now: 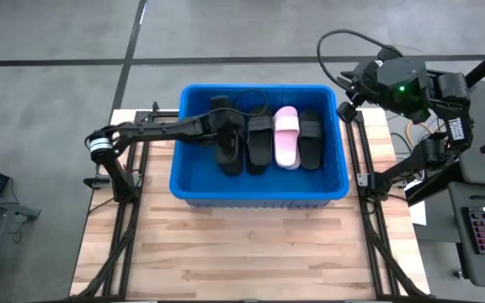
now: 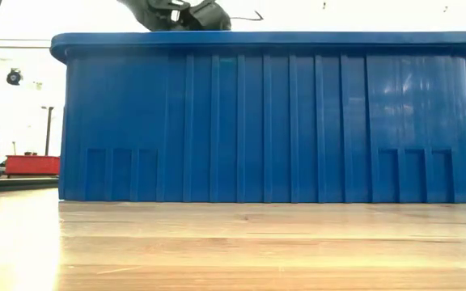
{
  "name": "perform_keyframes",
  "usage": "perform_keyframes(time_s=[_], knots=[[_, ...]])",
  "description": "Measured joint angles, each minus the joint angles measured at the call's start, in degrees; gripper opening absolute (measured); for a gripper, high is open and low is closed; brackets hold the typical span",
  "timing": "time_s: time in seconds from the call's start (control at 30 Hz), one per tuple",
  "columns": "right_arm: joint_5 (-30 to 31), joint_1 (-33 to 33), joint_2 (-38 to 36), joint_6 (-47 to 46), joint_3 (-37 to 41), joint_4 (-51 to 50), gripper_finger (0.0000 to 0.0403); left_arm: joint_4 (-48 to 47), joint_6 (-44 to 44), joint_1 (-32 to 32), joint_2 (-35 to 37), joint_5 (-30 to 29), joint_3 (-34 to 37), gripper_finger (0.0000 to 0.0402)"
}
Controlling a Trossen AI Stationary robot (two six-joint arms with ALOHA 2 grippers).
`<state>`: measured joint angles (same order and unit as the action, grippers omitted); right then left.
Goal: Pick and place slides into bin
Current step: Put the black slide into the blue bin
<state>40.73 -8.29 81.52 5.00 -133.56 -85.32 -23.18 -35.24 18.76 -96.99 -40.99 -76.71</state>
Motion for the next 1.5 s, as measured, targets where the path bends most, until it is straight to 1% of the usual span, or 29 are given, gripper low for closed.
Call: perform_keyframes(time_s=[0.13,0.23,0.4,0.57,0.67,0.77,0.83,1.03,1.1,1.2,1.27,1.37,1.5], knots=[[0.0,0.0,0.0,0.9,0.0,0.0,0.0054,5.3,-2.8,0.2,-0.2,0.2,2.6,0.0000],[0.0,0.0,0.0,1.0,0.0,0.0,0.0054,9.0,-3.0,0.7,-0.7,1.9,3.5,0.0000],[0.0,0.0,0.0,1.0,0.0,0.0,0.0054,9.7,-2.8,1.7,-3.2,3.2,4.0,0.0000],[0.0,0.0,0.0,1.0,0.0,0.0,0.0054,10.2,-2.9,1.8,-6.5,3.0,3.7,0.0001],[0.0,0.0,0.0,1.0,0.0,0.0,0.0054,11.3,-2.6,1.8,-7.7,3.1,3.5,0.0013],[0.0,0.0,0.0,1.0,0.0,0.0,0.0054,11.2,-2.5,1.9,-7.8,4.6,3.5,0.0041],[0.0,0.0,0.0,1.0,0.0,0.0,0.0054,10.9,-2.5,2.0,-7.3,6.4,3.6,0.0068],[-0.1,0.0,0.0,1.0,0.0,-0.1,0.0054,9.5,-2.7,2.3,-5.3,13.4,3.7,0.0166],[-0.1,0.0,0.0,1.0,0.0,-0.2,0.0054,7.9,-3.0,2.3,-4.9,14.4,3.5,0.0198],[-0.1,0.0,0.0,1.0,0.0,-0.2,0.0054,2.0,-2.3,2.3,-4.4,16.0,1.9,0.0238],[-0.1,0.0,0.0,1.0,0.0,-0.2,0.0054,-2.3,-0.6,2.3,-4.4,17.7,0.0,0.0259],[-0.1,0.0,0.0,1.0,0.0,-0.2,0.0054,-6.7,0.4,2.5,-4.3,23.4,-2.3,0.0283],[-0.1,0.0,0.0,1.0,0.0,-0.2,0.0054,-9.8,0.7,2.5,-4.1,27.7,-5.7,0.0300]])
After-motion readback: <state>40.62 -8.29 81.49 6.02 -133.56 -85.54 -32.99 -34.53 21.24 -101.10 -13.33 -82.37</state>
